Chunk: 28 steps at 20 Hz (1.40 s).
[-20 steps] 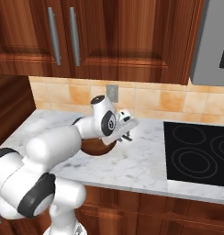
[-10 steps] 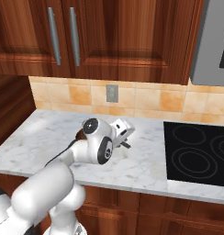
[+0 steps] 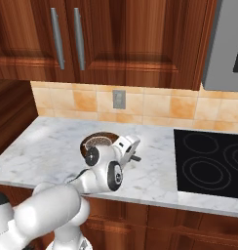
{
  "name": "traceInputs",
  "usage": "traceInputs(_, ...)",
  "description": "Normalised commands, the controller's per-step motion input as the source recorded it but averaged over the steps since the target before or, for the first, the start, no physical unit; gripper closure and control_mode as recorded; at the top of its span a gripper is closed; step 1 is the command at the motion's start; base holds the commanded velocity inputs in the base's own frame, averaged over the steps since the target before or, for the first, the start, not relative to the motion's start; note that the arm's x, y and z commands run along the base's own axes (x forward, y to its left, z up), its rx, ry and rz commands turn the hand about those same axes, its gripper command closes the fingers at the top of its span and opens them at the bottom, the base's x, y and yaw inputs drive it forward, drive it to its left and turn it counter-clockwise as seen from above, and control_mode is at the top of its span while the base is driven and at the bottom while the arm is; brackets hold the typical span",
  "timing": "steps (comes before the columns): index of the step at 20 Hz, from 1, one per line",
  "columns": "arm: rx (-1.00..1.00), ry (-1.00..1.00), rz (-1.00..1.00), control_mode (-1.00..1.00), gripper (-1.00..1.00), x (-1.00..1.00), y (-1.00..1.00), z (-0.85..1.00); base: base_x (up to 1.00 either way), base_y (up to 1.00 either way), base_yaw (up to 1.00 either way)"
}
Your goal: Open the cabinet and setup a tea strainer by placing it in the bowl upright.
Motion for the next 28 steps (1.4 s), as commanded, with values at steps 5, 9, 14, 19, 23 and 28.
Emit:
traceInputs(5,-0.07,-0.21,0.06,-1.0,1.0,0.0,0.02,-0.11,0.0,0.0,0.0)
traceInputs(9,-0.01,-0.22,0.02,-1.0,1.0,0.0,0.04,-0.21,0.0,0.0,0.0)
traceInputs(14,-0.01,-0.13,0.0,-1.0,1.0,0.0,0.03,-0.36,0.0,0.0,0.0)
traceInputs(19,-0.03,-0.03,0.0,-1.0,1.0,0.0,0.09,-0.34,0.0,0.0,0.0)
traceInputs(23,-0.04,-0.01,0.0,-1.0,1.0,0.0,0.16,-0.32,0.0,0.0,0.0)
traceInputs(28,-0.06,0.0,0.0,-1.0,1.0,0.06,0.29,-0.22,0.0,0.0,0.0)
